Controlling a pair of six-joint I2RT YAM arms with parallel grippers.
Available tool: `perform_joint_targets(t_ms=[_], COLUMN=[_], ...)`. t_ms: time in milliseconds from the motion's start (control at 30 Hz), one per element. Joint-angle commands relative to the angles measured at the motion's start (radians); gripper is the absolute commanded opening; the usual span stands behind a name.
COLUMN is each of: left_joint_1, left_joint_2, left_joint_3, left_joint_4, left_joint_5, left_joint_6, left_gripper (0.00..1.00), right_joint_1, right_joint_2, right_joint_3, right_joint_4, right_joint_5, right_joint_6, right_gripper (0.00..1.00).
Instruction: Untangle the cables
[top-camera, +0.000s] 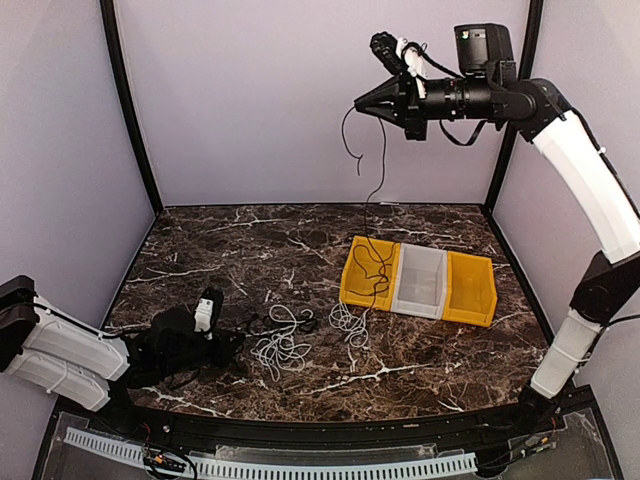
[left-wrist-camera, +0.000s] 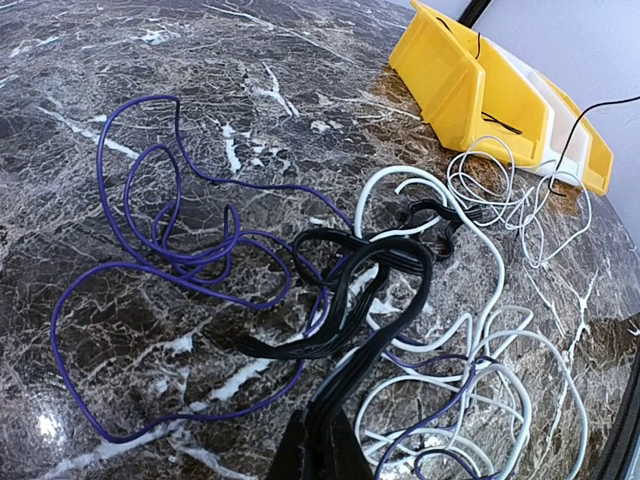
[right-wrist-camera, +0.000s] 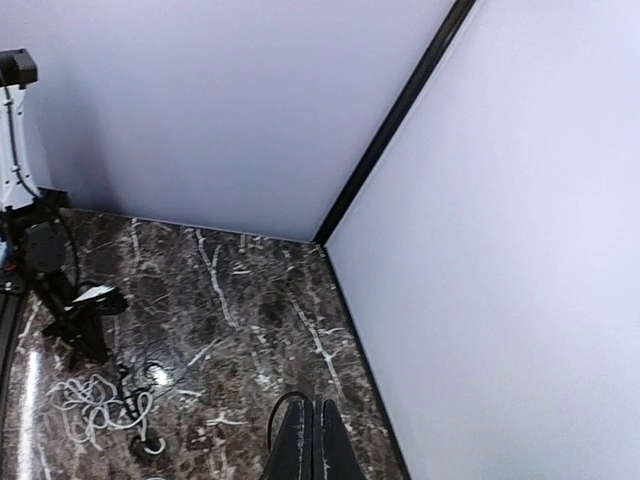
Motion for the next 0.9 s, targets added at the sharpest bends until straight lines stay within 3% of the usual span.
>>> perform_joint_targets(t_ms=[0,133,267,500,700,867], left_joint_1=[0.003,0.003,0.004,0.003,0.003,-0.008], left_joint_2=[-0.02,-0.022,-0.015,-0.007,-0.031,-0.203], left_joint_3=[0.009,0.012,0.024,0.042,0.043,0.03], left_joint_4=[-0.034,-0.046,-0.067,-0.067,-0.073,-0.114], left_joint_5=[-0.016,-0.033,-0.021,-0.023,-0.003,-0.043], left_joint_6=[-0.014,-0.016,-0.009,0.003,0.007,0.058], left_gripper=[0.0,0.01,0.04,0.13,0.4,0.56], right_joint_1=[-0.034,-0.069,-0.088,-0.105,-0.113,-0.141], right_joint_2=[0.026,0.086,0.115,0.098,0.069,0.04], right_joint_3=[0.154,0.298,0.299,0.004,-0.246,-0.436], right_joint_4=[0.168,0.226,0.251,0.362,0.444,0.513], right_joint_5=[0.133,0.21,0.209,0.215,0.246,0.26], right_joint_6=[-0.046,-0.054,-0.046,-0.056,-0.056,-0.039], right_gripper=[0.0,0.0,0.0,0.0,0.0,0.0])
